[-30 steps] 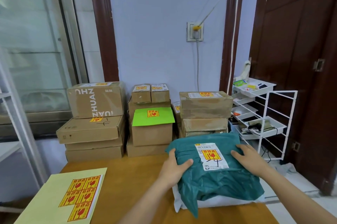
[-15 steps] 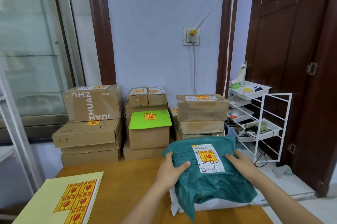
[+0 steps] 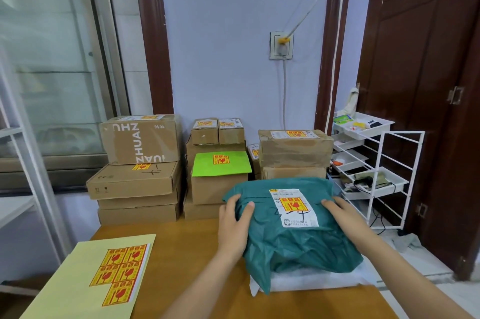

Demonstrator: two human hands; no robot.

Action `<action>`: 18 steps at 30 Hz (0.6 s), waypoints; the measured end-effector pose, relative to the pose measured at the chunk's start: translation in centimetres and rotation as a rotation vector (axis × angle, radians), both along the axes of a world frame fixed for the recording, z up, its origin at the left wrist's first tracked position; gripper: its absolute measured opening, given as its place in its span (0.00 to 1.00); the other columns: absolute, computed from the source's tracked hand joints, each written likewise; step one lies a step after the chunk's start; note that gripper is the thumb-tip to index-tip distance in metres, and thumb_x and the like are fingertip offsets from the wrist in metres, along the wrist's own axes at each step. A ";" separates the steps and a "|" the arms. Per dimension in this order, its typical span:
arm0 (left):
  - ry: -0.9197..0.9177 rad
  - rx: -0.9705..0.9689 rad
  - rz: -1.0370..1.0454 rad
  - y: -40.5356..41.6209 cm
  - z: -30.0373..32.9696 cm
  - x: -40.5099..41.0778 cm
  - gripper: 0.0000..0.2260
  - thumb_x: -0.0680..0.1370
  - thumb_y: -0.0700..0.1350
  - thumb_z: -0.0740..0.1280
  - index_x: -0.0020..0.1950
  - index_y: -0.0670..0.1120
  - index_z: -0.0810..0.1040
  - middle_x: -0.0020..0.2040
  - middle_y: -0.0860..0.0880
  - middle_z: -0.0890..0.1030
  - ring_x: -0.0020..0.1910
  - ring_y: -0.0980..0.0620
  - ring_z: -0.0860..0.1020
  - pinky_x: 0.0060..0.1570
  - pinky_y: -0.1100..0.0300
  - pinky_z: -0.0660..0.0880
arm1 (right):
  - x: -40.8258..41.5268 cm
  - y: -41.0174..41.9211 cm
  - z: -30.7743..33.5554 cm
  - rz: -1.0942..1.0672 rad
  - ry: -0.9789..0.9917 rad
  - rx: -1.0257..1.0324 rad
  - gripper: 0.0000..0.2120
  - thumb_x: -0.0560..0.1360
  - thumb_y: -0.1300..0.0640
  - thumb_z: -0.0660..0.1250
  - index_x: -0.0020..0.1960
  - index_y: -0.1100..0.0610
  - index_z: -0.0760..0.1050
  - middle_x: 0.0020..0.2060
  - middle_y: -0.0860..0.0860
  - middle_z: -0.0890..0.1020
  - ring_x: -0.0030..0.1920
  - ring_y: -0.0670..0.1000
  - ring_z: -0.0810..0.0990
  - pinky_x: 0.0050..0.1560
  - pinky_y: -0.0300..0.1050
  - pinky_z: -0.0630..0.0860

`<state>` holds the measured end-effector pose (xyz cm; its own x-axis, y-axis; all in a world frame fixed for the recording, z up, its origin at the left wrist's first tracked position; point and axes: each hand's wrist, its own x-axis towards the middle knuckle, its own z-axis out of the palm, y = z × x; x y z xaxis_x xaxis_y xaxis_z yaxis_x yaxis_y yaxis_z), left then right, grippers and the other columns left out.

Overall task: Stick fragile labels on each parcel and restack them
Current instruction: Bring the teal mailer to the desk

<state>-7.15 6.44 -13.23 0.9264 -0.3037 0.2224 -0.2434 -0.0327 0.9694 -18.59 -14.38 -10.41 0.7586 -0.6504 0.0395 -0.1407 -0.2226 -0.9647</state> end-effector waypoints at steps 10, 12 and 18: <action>-0.004 -0.265 0.133 5.4 1.7 1.3 0.13 0.79 0.44 0.64 0.62 0.55 0.73 0.61 0.48 0.68 0.63 0.52 0.70 0.67 0.52 0.66 | 2.8 5.7 2.1 0.086 -0.164 -0.042 0.08 0.79 0.56 0.62 0.56 0.56 0.75 0.51 0.49 0.78 0.48 0.44 0.76 0.45 0.42 0.71; 0.009 -0.310 0.140 6.7 2.2 1.6 0.13 0.79 0.44 0.63 0.63 0.54 0.72 0.61 0.49 0.68 0.62 0.52 0.70 0.67 0.51 0.67 | 3.7 6.6 2.4 0.120 -0.185 -0.026 0.09 0.79 0.55 0.62 0.58 0.55 0.74 0.54 0.51 0.78 0.52 0.47 0.77 0.48 0.44 0.72; -0.011 -0.371 0.150 10.5 3.4 2.6 0.13 0.80 0.45 0.62 0.63 0.57 0.71 0.59 0.53 0.67 0.58 0.58 0.70 0.57 0.58 0.68 | 6.2 9.8 3.4 0.234 -0.221 0.046 0.13 0.76 0.46 0.65 0.59 0.46 0.73 0.62 0.51 0.73 0.60 0.52 0.75 0.62 0.55 0.73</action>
<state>-4.54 16.93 -9.79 0.9514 -0.0621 0.3016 -0.2729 0.2836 0.9193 -12.35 -4.62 -6.98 0.8643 -0.4639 0.1946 0.1231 -0.1801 -0.9759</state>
